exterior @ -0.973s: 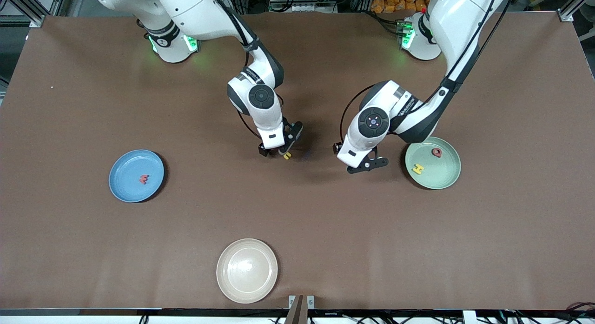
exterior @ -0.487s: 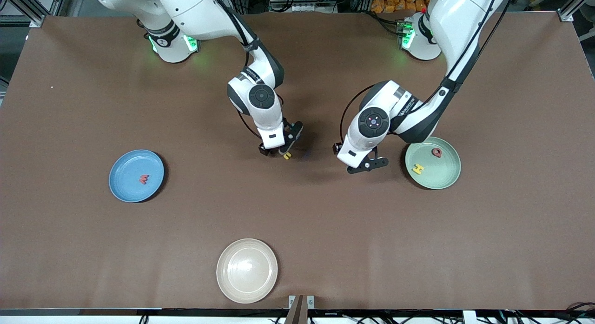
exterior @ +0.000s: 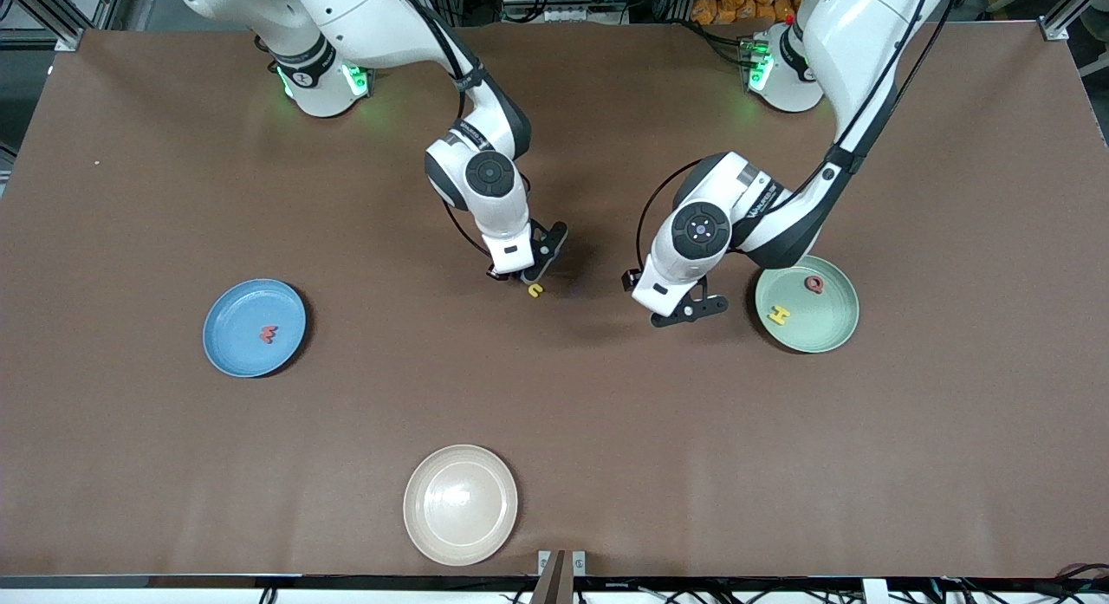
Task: Sort upper and lower case letters into plates
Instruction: 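Grasp the blue e with the right gripper and carry it to the blue plate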
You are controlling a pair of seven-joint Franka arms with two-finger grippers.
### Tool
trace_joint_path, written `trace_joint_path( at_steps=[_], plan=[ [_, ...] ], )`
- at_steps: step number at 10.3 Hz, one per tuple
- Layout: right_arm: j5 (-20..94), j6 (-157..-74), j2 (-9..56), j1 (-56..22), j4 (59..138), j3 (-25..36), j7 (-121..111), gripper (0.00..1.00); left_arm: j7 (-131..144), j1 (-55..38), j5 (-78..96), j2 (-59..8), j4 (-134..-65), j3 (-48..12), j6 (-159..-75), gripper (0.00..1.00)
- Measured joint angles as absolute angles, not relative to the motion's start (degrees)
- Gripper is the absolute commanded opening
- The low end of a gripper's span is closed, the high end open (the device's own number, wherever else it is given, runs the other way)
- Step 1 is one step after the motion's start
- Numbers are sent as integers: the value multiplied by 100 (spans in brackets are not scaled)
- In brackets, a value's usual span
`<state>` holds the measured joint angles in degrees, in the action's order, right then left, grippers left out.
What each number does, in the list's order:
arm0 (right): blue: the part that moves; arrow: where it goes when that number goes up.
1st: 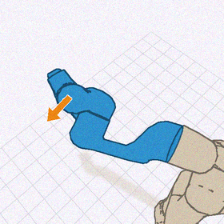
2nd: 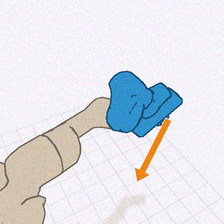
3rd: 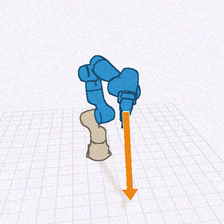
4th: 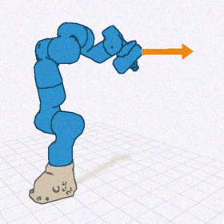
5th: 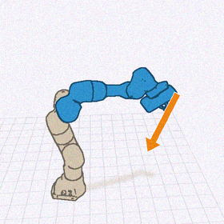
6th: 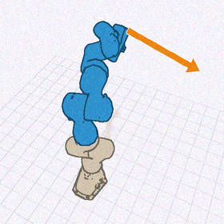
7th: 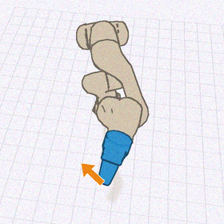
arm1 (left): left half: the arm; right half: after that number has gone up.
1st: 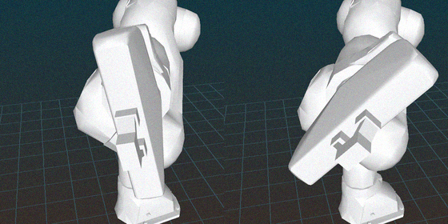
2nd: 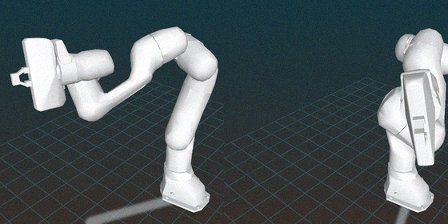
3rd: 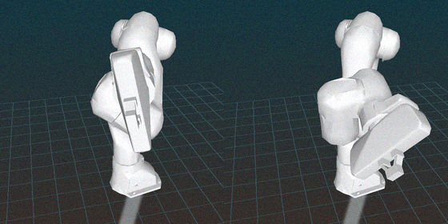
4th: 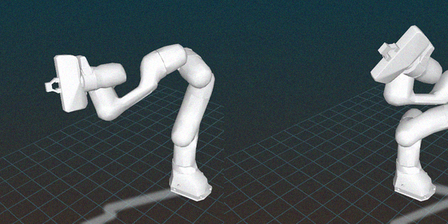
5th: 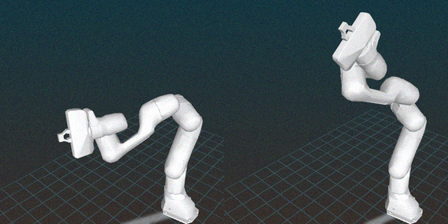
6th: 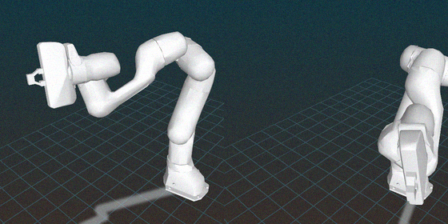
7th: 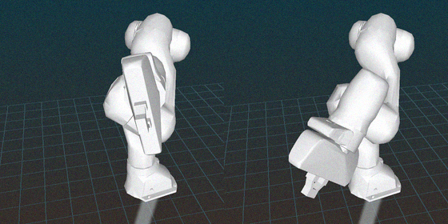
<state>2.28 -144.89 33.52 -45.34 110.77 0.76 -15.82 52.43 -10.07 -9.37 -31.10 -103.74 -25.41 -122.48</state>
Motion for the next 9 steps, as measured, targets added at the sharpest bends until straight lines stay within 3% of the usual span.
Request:
trace_joint_path(
  at_steps=[3,9],
  plan=[
    [227,-14272,3001,-4515,11009,518,-1551,0,5328,-1090,-937,-3138,-10321,-2552,-12248,97],
    [225,-13668,2617,-4440,11074,2508,-1222,0,6119,-2329,-963,-3648,-9830,-2576,-12576,100]
  ],
)
